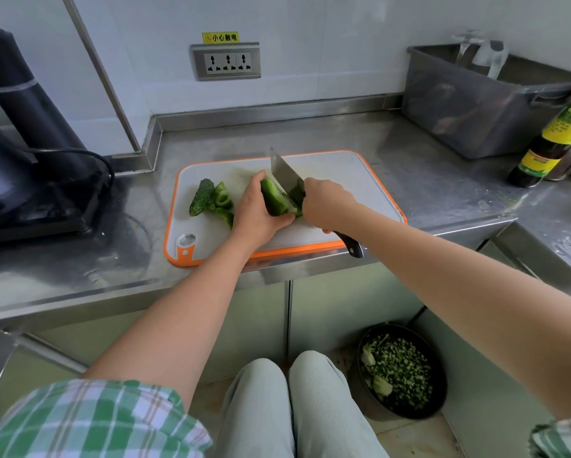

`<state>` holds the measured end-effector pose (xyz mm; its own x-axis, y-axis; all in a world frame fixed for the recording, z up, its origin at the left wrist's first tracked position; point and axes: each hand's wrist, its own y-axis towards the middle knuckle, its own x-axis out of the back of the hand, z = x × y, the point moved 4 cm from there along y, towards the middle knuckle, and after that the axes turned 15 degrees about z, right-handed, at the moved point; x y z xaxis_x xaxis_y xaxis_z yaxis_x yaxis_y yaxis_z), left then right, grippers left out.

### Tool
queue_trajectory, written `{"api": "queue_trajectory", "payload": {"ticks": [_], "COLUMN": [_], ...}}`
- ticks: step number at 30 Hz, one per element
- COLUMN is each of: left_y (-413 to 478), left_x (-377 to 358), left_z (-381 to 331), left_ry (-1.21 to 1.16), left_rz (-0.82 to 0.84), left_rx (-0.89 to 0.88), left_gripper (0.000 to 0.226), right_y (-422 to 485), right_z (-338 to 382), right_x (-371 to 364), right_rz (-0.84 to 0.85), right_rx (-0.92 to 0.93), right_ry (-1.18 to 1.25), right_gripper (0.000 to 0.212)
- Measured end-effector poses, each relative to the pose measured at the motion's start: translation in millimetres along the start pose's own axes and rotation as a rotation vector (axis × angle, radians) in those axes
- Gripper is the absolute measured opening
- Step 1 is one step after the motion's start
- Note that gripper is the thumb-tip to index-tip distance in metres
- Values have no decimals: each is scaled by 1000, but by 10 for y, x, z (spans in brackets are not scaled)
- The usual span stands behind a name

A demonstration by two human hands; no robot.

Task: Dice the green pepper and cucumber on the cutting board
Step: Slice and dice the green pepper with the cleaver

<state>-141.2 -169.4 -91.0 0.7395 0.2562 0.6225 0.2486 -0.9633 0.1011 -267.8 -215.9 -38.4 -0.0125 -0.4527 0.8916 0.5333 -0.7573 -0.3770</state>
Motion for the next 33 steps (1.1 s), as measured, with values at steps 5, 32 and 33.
{"api": "queue_trajectory", "payload": {"ticks": [5,32,33], "left_y": [-10,427,397], "left_x": [185,-281,-282], "left_z": [-85,-503,-488], "left_ry": [399,742,761], "left_rz": [-79,114,80], "left_rx": [32,-51,-53], "left_gripper": [90,21,24], "right_y": [102,4,-19], "right_z": [-262,-835,-801], "right_x": [102,293,290], "right_rz": [-85,21,30], "right_rx": [70,30,36], "right_ry": [377,460,407], "right_gripper": [8,17,15]}}
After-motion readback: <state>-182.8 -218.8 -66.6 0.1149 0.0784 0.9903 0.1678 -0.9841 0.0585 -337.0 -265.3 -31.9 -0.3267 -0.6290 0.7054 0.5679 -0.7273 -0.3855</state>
